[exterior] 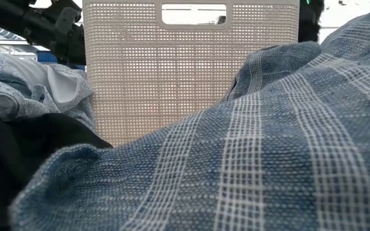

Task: Sort clothes
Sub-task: Put the shorts into the laundry bin

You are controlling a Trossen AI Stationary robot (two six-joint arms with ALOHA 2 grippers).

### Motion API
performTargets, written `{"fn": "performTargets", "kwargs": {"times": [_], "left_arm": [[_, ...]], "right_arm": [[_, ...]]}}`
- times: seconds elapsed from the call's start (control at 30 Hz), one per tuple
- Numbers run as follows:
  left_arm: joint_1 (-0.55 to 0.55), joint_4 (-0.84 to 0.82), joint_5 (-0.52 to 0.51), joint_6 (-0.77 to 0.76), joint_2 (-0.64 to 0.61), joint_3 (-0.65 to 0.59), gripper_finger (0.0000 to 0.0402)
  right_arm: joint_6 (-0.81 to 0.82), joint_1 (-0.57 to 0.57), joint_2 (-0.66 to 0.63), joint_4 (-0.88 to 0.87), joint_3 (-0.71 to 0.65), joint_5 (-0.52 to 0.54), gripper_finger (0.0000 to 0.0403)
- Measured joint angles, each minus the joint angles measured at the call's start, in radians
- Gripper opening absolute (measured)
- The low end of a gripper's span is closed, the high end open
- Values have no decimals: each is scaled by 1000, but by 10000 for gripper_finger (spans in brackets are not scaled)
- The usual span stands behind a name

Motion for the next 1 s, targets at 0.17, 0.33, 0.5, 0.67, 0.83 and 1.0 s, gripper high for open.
{"fn": "performTargets", "kwargs": {"times": [0.17, 0.33, 0.5, 0.67, 0.83, 1.0], "left_arm": [[0, 4, 1, -1, 0, 0, 188], [0, 4, 2, -28, 0, 0, 188], [0, 3, 16, -55, 0, 0, 188], [0, -1, 16, -79, 0, 0, 188], [0, -1, 16, -140, 0, 0, 188], [0, -8, 34, -185, 1, 0, 188]], "right_arm": [[45, -59, -5, 49, -134, 3, 132], [-1, -108, 12, 115, -218, 2, 140], [-47, -133, 16, 121, -240, -5, 163], [-142, -147, 16, 273, -240, -1, 183], [-267, -170, 32, 507, -239, -64, 182], [-352, -247, 93, 537, -239, -103, 177]]}}
